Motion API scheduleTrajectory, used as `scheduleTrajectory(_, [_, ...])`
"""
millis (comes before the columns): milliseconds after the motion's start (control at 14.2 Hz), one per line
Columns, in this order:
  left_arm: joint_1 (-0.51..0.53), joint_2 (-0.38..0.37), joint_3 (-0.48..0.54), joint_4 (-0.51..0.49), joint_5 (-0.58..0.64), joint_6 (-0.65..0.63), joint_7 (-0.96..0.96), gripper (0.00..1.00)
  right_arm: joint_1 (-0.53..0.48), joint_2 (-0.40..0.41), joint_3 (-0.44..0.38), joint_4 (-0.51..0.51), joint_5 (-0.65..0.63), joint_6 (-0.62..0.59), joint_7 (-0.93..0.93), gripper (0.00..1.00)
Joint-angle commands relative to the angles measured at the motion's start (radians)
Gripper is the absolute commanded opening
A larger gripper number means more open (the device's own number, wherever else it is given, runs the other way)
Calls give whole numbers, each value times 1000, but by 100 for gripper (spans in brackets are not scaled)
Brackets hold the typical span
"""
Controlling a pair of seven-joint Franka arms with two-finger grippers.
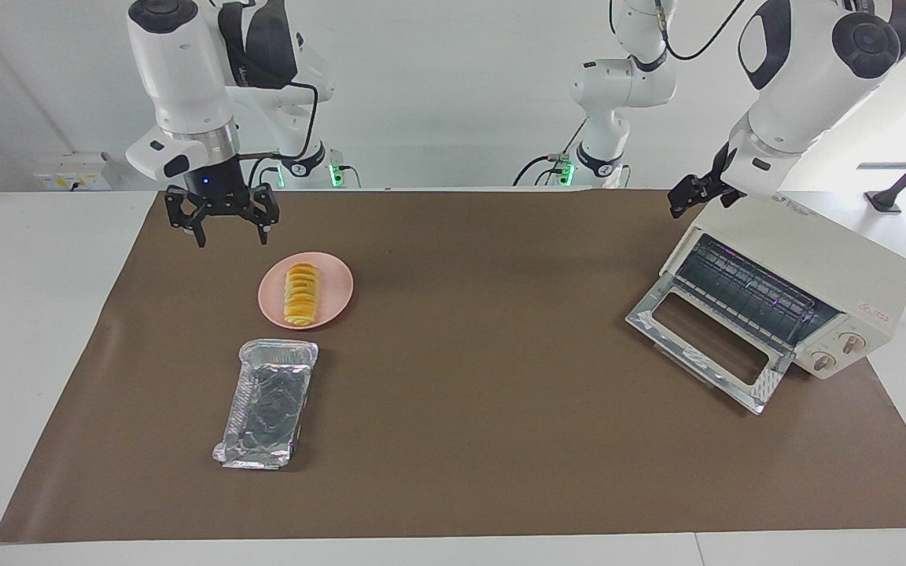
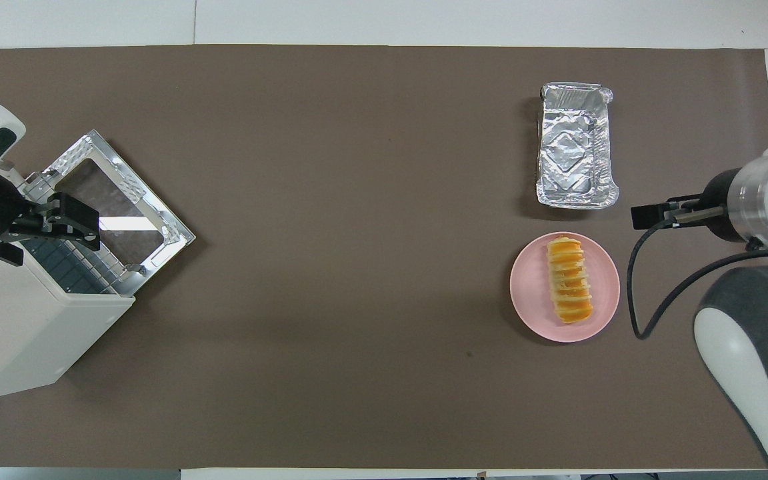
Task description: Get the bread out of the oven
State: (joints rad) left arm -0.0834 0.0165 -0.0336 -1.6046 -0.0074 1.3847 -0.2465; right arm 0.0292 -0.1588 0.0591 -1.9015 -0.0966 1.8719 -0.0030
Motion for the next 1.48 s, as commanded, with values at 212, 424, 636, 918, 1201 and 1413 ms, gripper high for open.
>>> scheduleTrajectory(212, [7,-12,0,-12,-11,5,4,100,-35,117,5,347,57,-386,-97,100])
scheduleTrajectory(424, [7,-12,0,-12,-10,5,4,100,-70,160,8,442,121,-499,-97,100])
scheduleTrajectory(636, [7,-12,0,-12,-11,5,3,100,-98,154,10,428,114,-546,-103,100])
scheduleTrajectory(918, [7,-12,0,-12,-11,5,3,100,-120,151,10,407,87,-502,-120,100])
scheduleTrajectory(1201, [7,-12,0,-12,-10,5,4,100,-120,153,10,410,86,-491,-118,100])
scheduleTrajectory(1413, [7,-12,-2,-12,-11,5,4,100,-118,153,10,409,81,-488,-117,100])
